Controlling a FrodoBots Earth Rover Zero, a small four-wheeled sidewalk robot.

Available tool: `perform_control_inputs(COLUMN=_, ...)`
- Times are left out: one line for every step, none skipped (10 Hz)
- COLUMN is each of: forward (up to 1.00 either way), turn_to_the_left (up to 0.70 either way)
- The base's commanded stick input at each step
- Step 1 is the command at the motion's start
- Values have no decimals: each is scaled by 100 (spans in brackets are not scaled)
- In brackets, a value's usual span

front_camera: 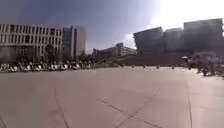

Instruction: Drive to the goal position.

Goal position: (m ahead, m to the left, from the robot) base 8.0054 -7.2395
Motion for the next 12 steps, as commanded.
perform_control_inputs(forward=100, turn_to_the_left=-27)
perform_control_inputs(forward=100, turn_to_the_left=-27)
perform_control_inputs(forward=100, turn_to_the_left=-27)
perform_control_inputs(forward=100, turn_to_the_left=-27)
perform_control_inputs(forward=100, turn_to_the_left=-27)
perform_control_inputs(forward=100, turn_to_the_left=-27)
perform_control_inputs(forward=100, turn_to_the_left=-27)
perform_control_inputs(forward=100, turn_to_the_left=-27)
perform_control_inputs(forward=100, turn_to_the_left=-27)
perform_control_inputs(forward=100, turn_to_the_left=-27)
perform_control_inputs(forward=100, turn_to_the_left=-27)
perform_control_inputs(forward=100, turn_to_the_left=-27)
